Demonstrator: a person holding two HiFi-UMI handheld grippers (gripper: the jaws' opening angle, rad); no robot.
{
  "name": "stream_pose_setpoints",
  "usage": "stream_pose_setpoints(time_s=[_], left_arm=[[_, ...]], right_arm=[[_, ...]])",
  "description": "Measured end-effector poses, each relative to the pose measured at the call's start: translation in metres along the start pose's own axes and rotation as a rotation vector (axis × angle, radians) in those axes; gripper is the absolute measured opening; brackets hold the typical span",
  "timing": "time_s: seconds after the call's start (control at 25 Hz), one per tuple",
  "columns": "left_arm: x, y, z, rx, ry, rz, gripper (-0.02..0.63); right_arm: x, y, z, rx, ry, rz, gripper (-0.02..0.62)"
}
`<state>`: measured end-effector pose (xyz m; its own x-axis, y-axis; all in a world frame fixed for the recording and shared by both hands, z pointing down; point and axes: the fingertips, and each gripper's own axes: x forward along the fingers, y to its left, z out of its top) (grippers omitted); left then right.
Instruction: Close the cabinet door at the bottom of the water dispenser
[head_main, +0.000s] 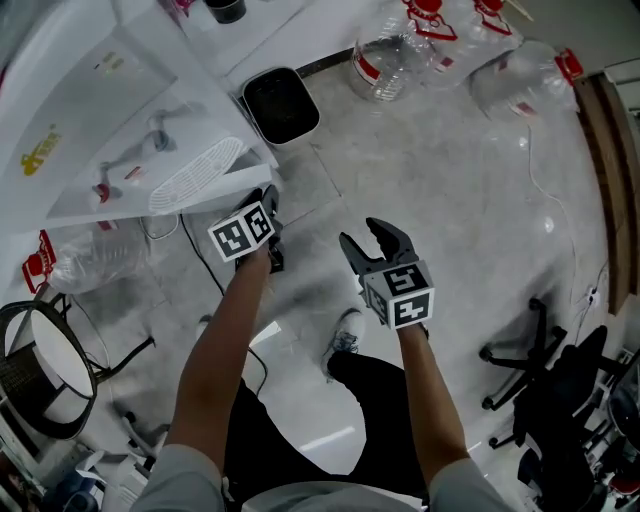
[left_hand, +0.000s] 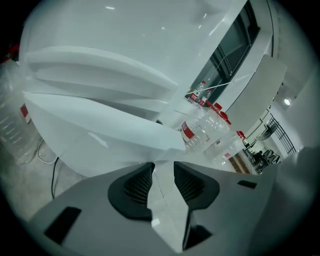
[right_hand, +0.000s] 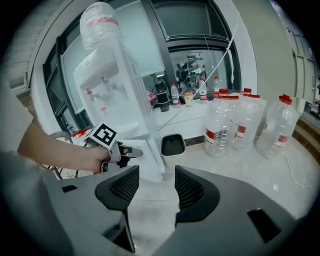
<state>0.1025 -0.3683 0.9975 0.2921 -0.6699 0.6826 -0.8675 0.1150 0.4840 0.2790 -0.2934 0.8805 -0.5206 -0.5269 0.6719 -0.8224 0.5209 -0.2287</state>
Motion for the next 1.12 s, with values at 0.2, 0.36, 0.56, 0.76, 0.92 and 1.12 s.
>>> stream_pose_setpoints(time_s=[0.2, 0.36, 0.56, 0.76, 0.92, 1.12], left_arm=[[0.018, 0.007, 0.026, 0.054, -0.028, 0.027, 0.152], [0.026, 0.012, 0.049, 0.133, -0.057, 0.047, 0.151], [0.022, 0.003, 0.05, 0.259, -0.042, 0.025, 0.152], [-0.029, -0.018, 0.046, 0.349, 0.006, -0.034, 0.15], [-0.093, -0.041, 0.066, 0.41, 0.026, -0.078, 0.123], [-0.183, -0.09, 0.123, 0.544, -0.018, -0.165, 0.055]], right_arm=[[-0.003, -0.018, 0.002, -0.008, -0.007, -0.013, 0.249], [-0.003, -0.025, -0.001, -0.035, 0.002, -0.02, 0.249], [-0.015, -0.027, 0.009, -0.039, -0.005, -0.038, 0.249], [-0.048, -0.008, 0.046, -0.072, -0.022, -0.053, 0.244], [-0.087, 0.009, 0.092, -0.05, -0.062, -0.072, 0.237], [-0.15, 0.037, 0.165, -0.023, -0.147, -0.07, 0.104]])
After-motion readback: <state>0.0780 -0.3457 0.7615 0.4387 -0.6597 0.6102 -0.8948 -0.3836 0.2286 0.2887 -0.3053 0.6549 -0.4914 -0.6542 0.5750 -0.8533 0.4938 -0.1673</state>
